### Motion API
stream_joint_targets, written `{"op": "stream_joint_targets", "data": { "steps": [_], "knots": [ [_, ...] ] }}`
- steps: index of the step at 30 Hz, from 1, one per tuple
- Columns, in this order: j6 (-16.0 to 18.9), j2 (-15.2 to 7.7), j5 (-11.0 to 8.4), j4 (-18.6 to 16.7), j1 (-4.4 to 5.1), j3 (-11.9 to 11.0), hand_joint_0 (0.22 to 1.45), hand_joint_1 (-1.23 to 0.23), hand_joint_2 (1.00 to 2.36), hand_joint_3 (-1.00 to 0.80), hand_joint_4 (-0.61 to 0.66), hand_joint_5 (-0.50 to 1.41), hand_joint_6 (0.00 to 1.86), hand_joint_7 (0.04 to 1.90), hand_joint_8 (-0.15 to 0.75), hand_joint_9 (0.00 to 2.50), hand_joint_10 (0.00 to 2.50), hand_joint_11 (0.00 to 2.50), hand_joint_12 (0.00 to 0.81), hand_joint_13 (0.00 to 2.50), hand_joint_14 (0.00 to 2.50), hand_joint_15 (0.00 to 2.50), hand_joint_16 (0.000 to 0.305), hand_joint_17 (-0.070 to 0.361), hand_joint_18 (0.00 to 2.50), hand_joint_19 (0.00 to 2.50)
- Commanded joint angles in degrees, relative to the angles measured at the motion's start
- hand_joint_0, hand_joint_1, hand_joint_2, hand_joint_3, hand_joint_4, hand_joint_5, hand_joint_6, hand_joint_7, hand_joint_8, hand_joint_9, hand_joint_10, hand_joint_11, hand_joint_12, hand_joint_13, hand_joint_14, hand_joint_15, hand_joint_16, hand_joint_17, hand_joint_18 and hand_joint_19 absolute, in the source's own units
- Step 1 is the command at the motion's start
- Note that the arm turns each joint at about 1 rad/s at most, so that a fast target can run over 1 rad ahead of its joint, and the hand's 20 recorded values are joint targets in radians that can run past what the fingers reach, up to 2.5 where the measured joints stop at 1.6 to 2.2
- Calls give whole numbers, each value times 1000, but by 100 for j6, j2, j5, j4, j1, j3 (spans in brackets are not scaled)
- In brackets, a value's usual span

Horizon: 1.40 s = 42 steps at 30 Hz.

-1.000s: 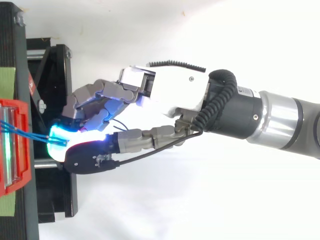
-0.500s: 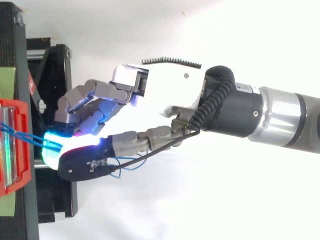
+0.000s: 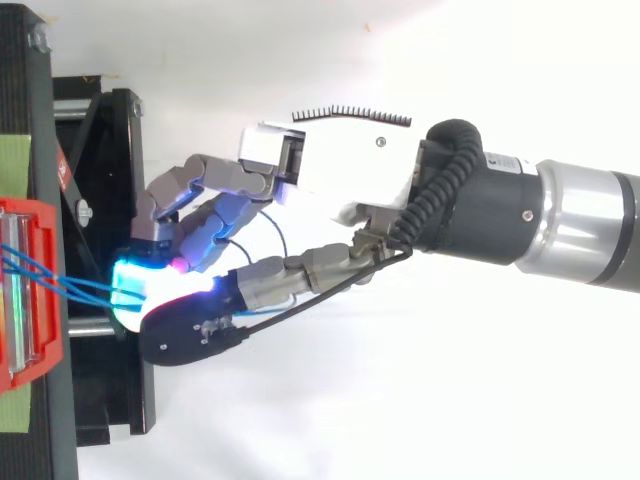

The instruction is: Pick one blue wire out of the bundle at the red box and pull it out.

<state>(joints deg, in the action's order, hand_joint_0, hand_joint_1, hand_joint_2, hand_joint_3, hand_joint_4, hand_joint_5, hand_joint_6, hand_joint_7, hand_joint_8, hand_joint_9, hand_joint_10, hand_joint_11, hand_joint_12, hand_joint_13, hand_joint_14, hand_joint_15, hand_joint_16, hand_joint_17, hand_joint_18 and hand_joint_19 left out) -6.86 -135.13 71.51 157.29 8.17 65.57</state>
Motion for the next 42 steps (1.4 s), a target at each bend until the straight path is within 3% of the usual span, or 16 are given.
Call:
{"op": "stream_joint_targets", "data": {
  "steps": [1, 8, 15, 19, 26, 31, 36, 39, 42],
  "knots": [
    [0, 57, 3, 127, 0, 0, 630, -688, 1011, -362, 210, -174, 946, 966, 392, 990, 17, 784, 432, 719, 15, 365, 57, 129, 593, 326],
    [-17, 119, 3, 285, -17, 0, 622, -636, 1004, -451, 225, -149, 942, 1020, 403, 1046, 18, 805, 437, 776, 16, 431, 57, 128, 624, 362],
    [-17, 128, 3, 285, -26, 0, 622, -715, 1000, -500, 200, -132, 933, 1018, 396, 1096, 18, 840, 433, 833, 17, 477, 56, 127, 688, 394],
    [-8, 128, 3, 285, -26, 0, 592, -622, 1000, -500, 207, -132, 925, 1043, 385, 1090, 18, 813, 438, 829, 17, 483, 57, 128, 671, 413],
    [-8, 128, 3, 285, -35, 0, 569, -577, 1017, -236, 198, -137, 921, 1071, 391, 1053, 18, 803, 439, 796, 19, 500, 58, 131, 608, 453],
    [-17, 137, 3, 285, -35, 0, 599, -739, 1019, -182, 179, -152, 936, 1034, 389, 1012, 16, 812, 437, 798, 17, 496, 59, 132, 636, 425],
    [-17, 137, 3, 276, -35, 0, 671, -846, 1014, -311, 118, -162, 945, 1015, 369, 966, 18, 821, 439, 800, 19, 489, 58, 131, 667, 370],
    [-17, 137, 3, 285, -35, 0, 714, -853, 1002, -470, 77, -171, 952, 962, 362, 951, 19, 815, 437, 801, 17, 467, 58, 131, 681, 341],
    [-17, 137, 3, 285, -44, 0, 722, -857, 1000, -500, 84, -175, 953, 954, 356, 940, 18, 810, 434, 800, 17, 467, 58, 131, 689, 340]
  ]
}}
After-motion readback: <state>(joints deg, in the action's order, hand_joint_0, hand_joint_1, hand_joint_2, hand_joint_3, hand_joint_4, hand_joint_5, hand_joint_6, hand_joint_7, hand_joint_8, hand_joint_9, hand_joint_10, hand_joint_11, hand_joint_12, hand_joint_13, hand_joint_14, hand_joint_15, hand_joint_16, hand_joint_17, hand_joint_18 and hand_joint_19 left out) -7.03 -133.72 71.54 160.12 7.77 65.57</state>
